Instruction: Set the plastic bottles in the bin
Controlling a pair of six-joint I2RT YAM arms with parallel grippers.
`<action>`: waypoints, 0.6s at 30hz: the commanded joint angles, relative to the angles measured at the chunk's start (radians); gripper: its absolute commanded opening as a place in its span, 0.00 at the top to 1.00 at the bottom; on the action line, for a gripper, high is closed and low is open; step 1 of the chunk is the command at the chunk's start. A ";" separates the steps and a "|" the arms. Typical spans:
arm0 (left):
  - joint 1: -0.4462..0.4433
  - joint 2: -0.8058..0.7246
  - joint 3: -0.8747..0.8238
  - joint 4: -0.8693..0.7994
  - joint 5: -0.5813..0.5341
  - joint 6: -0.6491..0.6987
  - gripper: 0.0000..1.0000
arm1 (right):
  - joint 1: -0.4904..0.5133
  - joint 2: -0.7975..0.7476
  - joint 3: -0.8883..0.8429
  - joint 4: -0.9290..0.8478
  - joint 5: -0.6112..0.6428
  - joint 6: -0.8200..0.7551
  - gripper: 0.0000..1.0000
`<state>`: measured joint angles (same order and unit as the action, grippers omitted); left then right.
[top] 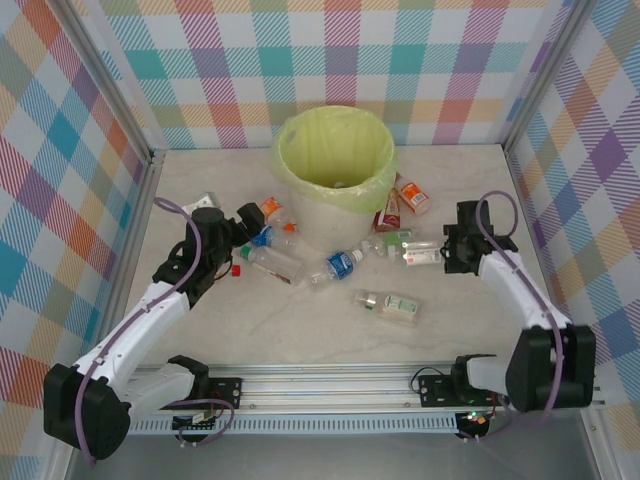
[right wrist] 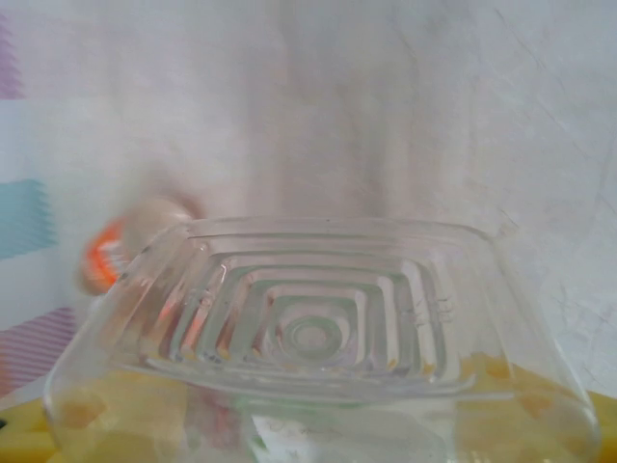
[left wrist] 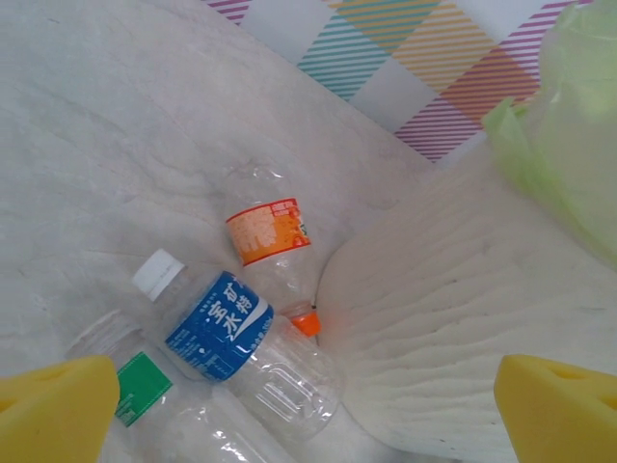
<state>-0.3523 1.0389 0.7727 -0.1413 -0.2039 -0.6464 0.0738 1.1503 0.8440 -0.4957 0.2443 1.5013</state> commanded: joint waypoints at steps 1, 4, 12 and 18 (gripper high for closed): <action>0.026 -0.016 -0.018 -0.035 -0.058 -0.030 0.00 | 0.022 -0.100 0.031 0.084 0.131 -0.178 0.46; 0.035 -0.022 -0.028 -0.032 -0.064 -0.047 0.00 | 0.049 -0.164 0.073 0.233 0.125 -0.371 0.46; 0.050 -0.049 -0.047 -0.040 -0.071 -0.072 0.00 | 0.102 -0.136 0.243 0.547 -0.034 -0.715 0.45; 0.057 -0.069 -0.058 -0.066 -0.070 -0.081 0.00 | 0.108 0.001 0.391 0.722 -0.297 -0.788 0.43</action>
<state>-0.3111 0.9916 0.7265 -0.1848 -0.2562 -0.7147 0.1730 1.1011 1.1687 0.0792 0.1131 0.8165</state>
